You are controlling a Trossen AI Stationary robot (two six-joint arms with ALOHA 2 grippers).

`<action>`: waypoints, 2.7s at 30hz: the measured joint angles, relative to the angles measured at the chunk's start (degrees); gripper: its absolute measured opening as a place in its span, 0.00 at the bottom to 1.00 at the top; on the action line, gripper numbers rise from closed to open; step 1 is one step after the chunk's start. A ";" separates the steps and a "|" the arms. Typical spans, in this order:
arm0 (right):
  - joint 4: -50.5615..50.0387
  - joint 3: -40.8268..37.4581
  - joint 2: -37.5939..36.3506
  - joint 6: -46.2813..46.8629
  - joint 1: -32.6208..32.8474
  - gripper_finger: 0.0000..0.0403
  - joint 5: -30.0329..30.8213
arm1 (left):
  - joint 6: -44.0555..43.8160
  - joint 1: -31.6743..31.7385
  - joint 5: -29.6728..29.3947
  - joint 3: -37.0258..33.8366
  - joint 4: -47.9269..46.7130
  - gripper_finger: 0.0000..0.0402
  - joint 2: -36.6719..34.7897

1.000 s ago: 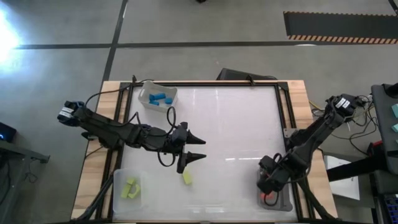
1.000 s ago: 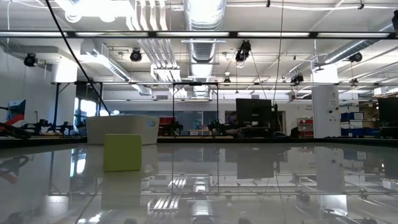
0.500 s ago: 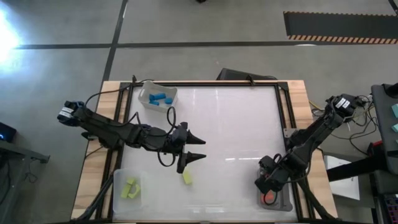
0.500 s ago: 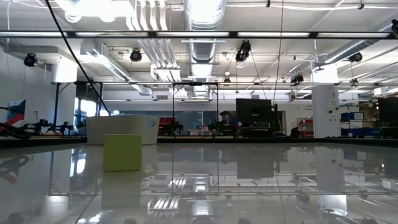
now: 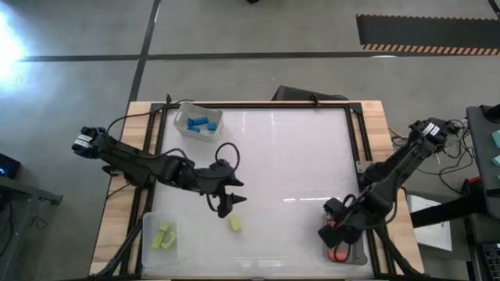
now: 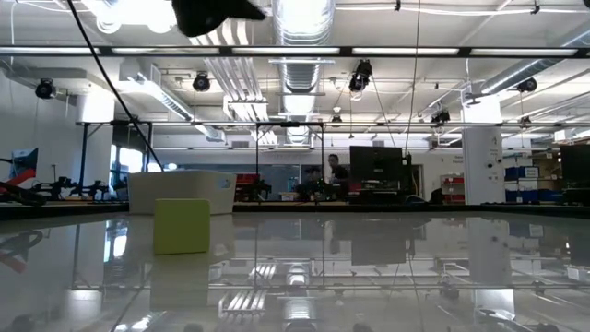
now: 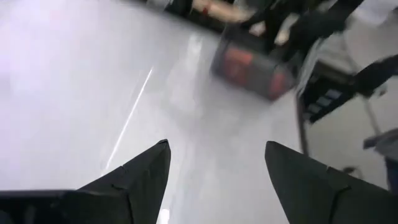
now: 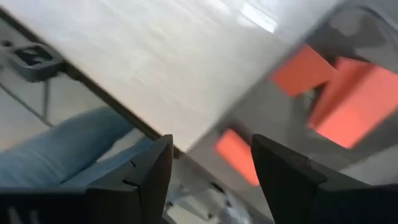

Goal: Sort & place blocks by color
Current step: Put the green block into the transparent bin

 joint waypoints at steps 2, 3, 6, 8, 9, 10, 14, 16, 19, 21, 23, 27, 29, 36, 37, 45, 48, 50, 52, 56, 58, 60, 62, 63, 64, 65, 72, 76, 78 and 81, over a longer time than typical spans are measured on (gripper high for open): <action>-0.04 1.55 0.00 0.02 0.00 0.51 2.30 | -1.41 -0.02 0.19 0.00 -4.05 0.61 0.00; -0.04 2.29 0.00 0.00 -0.04 0.50 3.92 | -2.07 -0.11 0.23 0.00 -5.99 0.61 0.04; -0.10 4.24 0.00 -0.23 -0.13 0.50 9.16 | -2.21 -0.12 2.44 0.00 -11.42 0.61 0.72; -0.25 5.49 0.00 -0.82 -0.13 0.50 12.07 | 0.80 -0.20 7.23 0.00 -13.84 0.61 1.51; -0.36 6.11 0.00 -1.17 -0.13 0.50 12.97 | 3.20 -0.42 9.78 0.00 -14.88 0.61 2.06; -0.64 6.74 0.00 -1.45 -0.13 0.50 13.64 | 6.14 -0.68 11.67 0.00 -15.58 0.61 2.68; -0.79 9.15 0.00 -2.99 -0.11 0.50 14.30 | 19.51 -2.02 14.78 -0.02 -16.24 0.61 5.44; -0.79 10.58 0.00 -4.60 -0.09 0.50 14.32 | 26.45 -2.60 15.15 -0.02 -16.21 0.61 7.16; -0.80 12.59 0.00 -6.99 -0.09 0.50 14.39 | 34.29 -2.73 15.38 -0.04 -15.50 0.61 10.31; -0.76 13.69 0.00 -7.94 -0.11 0.50 14.74 | 37.41 -2.71 15.36 -0.04 -13.96 0.61 12.48; -0.76 14.52 0.00 -8.71 -0.11 0.50 16.40 | 40.82 -2.69 15.38 -0.04 -12.72 0.61 14.53; -0.74 15.45 0.00 -8.80 -0.11 0.50 19.31 | 46.79 -2.71 18.00 -0.07 -11.76 0.61 17.95; -0.73 15.61 0.00 -8.79 -0.12 0.50 19.42 | 48.64 -2.71 19.07 -0.07 -11.68 0.61 19.57; -0.76 15.62 0.00 -8.63 -0.11 0.50 20.22 | 51.56 -2.69 19.53 -0.07 -8.34 0.61 24.52; -0.73 15.62 0.00 -8.51 -0.11 0.50 20.38 | 51.56 -2.69 19.53 -0.07 -8.07 0.61 24.86; -0.79 15.56 0.00 -8.44 -0.11 0.50 20.77 | 51.89 -2.66 20.57 -0.09 -7.35 0.56 25.09; -0.76 15.56 0.00 -8.59 -0.11 0.50 21.74 | 51.89 -2.60 20.78 -0.09 -7.32 0.49 25.55; -0.80 15.56 0.00 -8.65 -0.11 0.50 21.91 | 51.87 -2.58 21.42 -0.11 -7.63 0.45 25.98; -0.76 15.55 0.00 -8.68 -0.12 0.50 21.92 | 51.84 -2.55 22.15 -0.11 -7.51 0.41 26.37; -0.80 15.53 0.00 -8.68 -0.11 0.50 21.91 | 51.65 -2.47 22.92 -0.11 -7.50 0.34 26.75; -0.76 15.53 0.00 -8.70 -0.11 0.50 21.91 | 51.63 -2.47 22.94 -0.11 -7.42 0.31 26.75; -0.79 15.53 0.00 -8.72 -0.11 0.50 21.92 | 51.57 -2.47 22.94 -0.11 -7.40 0.30 26.75; -0.79 15.53 0.00 -8.72 -0.11 0.50 21.93 | 51.51 -2.47 22.91 -0.11 -7.40 0.30 26.75; -0.79 15.53 0.00 -8.76 -0.11 0.50 21.93 | 51.49 -2.47 22.86 -0.11 -7.41 0.30 26.75; -0.77 15.53 0.00 -8.85 -0.11 0.50 21.95 | 51.47 -2.47 22.67 -0.11 -7.42 0.30 26.75; -0.79 15.53 0.00 -9.04 -0.11 0.50 21.99 | 51.45 -2.47 22.40 -0.11 -7.44 0.30 26.74; -0.79 15.51 0.00 -10.13 -0.11 0.50 24.70 | 48.97 -2.47 19.94 -0.09 -8.61 0.30 25.63; -1.04 15.49 0.00 -11.73 -0.11 0.50 26.39 | 45.31 -2.47 17.49 0.11 -8.49 0.30 23.37; -1.25 15.47 0.00 -12.76 -0.11 0.50 28.45 | 43.28 -2.47 16.74 0.22 -8.56 0.30 22.00; -1.25 15.47 0.00 -14.72 -0.13 0.50 32.32 | 39.99 -2.47 15.69 0.31 -8.48 0.30 19.41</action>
